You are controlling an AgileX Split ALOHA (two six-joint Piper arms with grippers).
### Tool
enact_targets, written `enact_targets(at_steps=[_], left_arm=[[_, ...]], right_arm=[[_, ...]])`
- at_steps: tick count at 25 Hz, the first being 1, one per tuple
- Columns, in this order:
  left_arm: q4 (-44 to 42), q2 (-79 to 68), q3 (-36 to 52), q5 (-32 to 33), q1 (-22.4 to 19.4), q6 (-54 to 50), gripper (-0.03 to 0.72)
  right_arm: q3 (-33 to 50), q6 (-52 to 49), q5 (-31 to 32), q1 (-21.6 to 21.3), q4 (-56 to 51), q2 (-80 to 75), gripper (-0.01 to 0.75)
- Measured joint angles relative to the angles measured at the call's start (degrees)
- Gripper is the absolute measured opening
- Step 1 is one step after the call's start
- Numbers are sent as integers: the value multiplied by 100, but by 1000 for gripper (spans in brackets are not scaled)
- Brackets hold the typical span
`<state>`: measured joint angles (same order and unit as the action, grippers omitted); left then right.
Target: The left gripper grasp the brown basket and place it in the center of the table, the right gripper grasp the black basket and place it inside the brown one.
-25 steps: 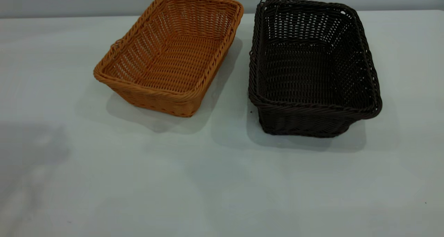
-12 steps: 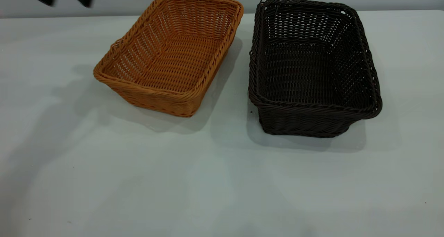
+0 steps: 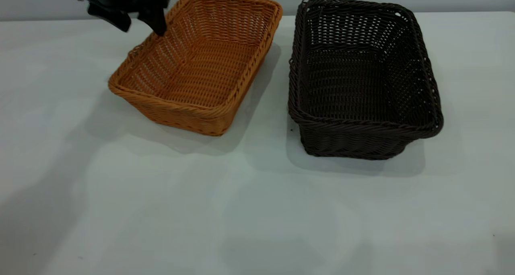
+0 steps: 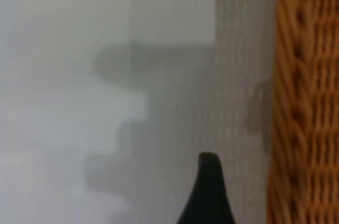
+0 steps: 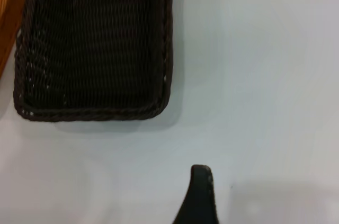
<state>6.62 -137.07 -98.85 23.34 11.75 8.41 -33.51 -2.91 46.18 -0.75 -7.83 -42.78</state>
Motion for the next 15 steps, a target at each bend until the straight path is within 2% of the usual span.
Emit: enact_targets(at_steps=[5, 8, 10, 14, 15], left_arm=[[7, -564, -483, 45, 0, 10, 535], [11, -788, -578, 14, 0, 10, 471], [34, -883, -583, -32, 0, 10, 378], [123, -925, -589, -141, 18, 37, 130], [158, -917, -589, -161, 18, 30, 91]], right_arm=[[-388, 126, 43, 0, -355, -774, 573], [-576, 367, 76, 0, -736, -1335, 573], [-653, 581, 92, 0, -1126, -1749, 573], [-693, 1106, 99, 0, -2031, -2656, 573], [-697, 1249, 99, 0, -2297, -2885, 573]])
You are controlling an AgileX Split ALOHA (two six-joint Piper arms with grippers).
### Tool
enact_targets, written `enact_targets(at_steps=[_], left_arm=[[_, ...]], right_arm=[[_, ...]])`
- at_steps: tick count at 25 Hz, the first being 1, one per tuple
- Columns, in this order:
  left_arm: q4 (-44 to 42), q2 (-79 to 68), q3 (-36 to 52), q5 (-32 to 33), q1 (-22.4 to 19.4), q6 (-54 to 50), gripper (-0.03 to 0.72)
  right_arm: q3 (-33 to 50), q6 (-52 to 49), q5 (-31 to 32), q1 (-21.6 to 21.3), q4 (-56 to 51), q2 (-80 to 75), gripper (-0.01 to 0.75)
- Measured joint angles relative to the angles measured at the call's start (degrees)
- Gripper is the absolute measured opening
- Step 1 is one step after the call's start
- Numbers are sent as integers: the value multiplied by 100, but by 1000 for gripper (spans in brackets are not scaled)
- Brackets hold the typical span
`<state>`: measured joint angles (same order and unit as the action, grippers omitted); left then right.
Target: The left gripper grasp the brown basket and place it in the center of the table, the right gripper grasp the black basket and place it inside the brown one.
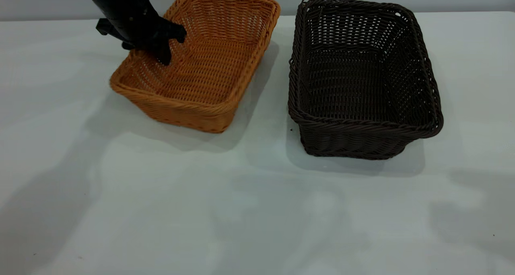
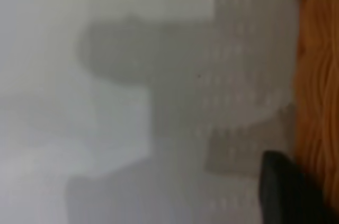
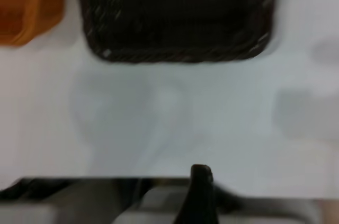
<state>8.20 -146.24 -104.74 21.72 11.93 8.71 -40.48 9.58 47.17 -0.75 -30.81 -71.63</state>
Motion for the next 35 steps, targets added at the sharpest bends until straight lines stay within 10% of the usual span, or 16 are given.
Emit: enact_targets(at_steps=[14, 35], left_arm=[[-174, 1436, 0, 29, -198, 276, 78], [-198, 1578, 0, 96, -198, 698, 78]], right_arm=[[-41, 351, -712, 1332, -4507, -2952, 573], [-939, 1945, -1930, 1389, -7102, -5530, 538]])
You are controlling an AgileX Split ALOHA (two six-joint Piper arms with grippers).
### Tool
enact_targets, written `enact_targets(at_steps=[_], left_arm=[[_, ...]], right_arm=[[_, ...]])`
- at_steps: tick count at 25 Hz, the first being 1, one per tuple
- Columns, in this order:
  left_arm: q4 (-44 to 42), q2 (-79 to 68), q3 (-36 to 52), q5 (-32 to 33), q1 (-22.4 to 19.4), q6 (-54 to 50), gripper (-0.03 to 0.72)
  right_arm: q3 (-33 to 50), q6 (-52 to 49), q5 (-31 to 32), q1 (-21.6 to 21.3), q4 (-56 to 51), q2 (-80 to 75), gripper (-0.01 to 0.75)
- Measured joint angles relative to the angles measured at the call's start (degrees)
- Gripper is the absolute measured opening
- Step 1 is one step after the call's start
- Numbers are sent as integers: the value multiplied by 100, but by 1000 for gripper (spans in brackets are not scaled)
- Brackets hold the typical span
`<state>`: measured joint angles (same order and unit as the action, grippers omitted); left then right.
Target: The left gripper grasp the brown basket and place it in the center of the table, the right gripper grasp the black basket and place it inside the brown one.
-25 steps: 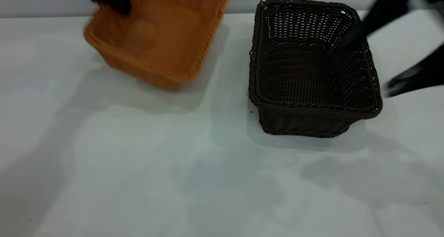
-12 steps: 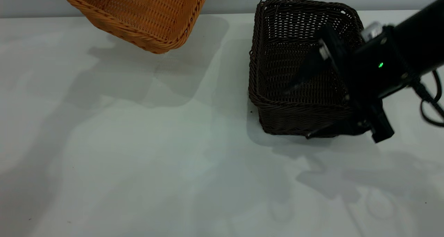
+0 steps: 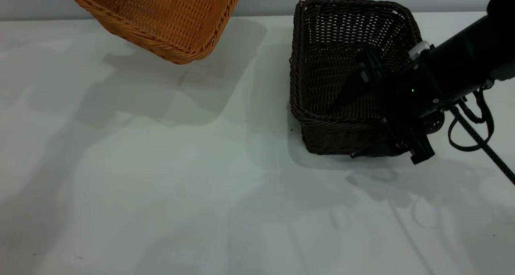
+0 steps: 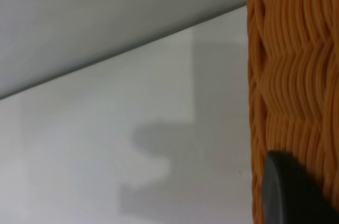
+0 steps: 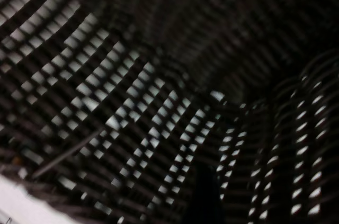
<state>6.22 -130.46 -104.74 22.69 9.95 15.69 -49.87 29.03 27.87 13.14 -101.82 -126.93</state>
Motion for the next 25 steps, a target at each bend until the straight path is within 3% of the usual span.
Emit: enact_targets(at_steps=[3, 5, 8, 10, 18, 21, 25], left_arm=[[0, 0, 0, 0, 0, 52, 77], [0, 0, 0, 0, 0, 103, 77], [0, 0, 0, 79, 0, 240, 77], [0, 0, 0, 194, 0, 383, 77], [119, 0, 0, 1061, 111, 1660, 77], [674, 0, 0, 1563, 319, 2915, 77], [1459, -99, 0, 2152, 782, 4875, 77]], right_arm=[[-78, 237, -253, -32, -6, -139, 472], [-97, 484, -295, -138, -2, -145, 377], [-122, 768, -251, -530, -103, -145, 220], [-117, 1078, -124, -878, 9, -152, 164], [-910, 2027, 1434, -2900, 587, 405, 146], [-1514, 1961, 2047, -3352, 1434, 571, 144], [-1979, 1760, 2537, -3473, 2589, 595, 143]])
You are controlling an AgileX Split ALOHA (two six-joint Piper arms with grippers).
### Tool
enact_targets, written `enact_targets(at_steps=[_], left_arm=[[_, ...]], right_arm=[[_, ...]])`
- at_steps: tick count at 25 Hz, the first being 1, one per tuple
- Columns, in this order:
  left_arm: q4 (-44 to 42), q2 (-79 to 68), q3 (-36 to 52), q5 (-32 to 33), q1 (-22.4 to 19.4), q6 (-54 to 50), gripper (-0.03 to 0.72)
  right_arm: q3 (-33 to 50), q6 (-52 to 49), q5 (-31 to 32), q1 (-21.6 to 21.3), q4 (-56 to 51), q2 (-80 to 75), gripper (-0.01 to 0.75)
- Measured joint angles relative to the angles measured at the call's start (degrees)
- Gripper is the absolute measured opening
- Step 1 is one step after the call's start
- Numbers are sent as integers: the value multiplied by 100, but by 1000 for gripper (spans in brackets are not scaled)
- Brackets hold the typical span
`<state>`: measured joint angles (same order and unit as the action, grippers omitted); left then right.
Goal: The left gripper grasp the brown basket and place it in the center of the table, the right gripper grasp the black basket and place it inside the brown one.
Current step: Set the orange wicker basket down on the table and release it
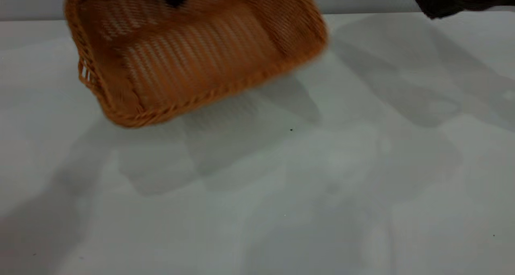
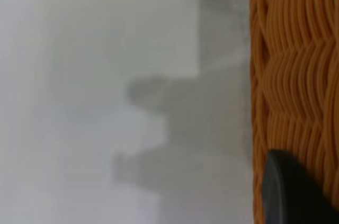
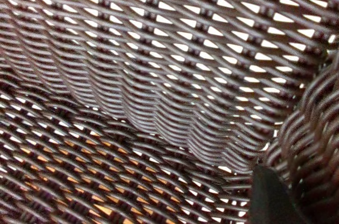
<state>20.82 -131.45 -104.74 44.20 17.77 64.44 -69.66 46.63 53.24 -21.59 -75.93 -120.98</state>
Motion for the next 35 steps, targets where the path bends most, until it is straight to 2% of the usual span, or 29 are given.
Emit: enact_targets(at_steps=[3, 7, 14, 17, 23, 25, 28, 31, 35], left_arm=[[40, -209, 0, 264, 376, 632, 77], [43, -504, 0, 193, 789, 764, 78], [67, -780, 0, -15, 1081, 1037, 110], [70, -815, 0, -27, 1092, 1271, 171], [112, -815, 0, -253, 1092, 1324, 386], [112, -803, 0, -336, 1092, 1028, 454], [-15, -680, 0, -388, 1055, 252, 505], [-456, -325, 0, -267, 891, -778, 517], [-1056, 173, 0, 167, 329, -2000, 518]], right_arm=[[-281, -6, 231, -20, 428, -6, 142], [-501, -25, 407, -27, 550, -6, 142], [-536, -47, 550, -27, 690, -6, 141], [-536, -54, 559, -27, 756, -6, 140], [-543, -54, 669, -27, 774, -6, 140], [-543, -54, 732, -27, 809, -6, 139], [-543, -134, 813, -27, 939, -6, 139], [-543, -291, 818, -8, 1099, -6, 139], [-549, -583, 818, 239, 1504, 0, 139]])
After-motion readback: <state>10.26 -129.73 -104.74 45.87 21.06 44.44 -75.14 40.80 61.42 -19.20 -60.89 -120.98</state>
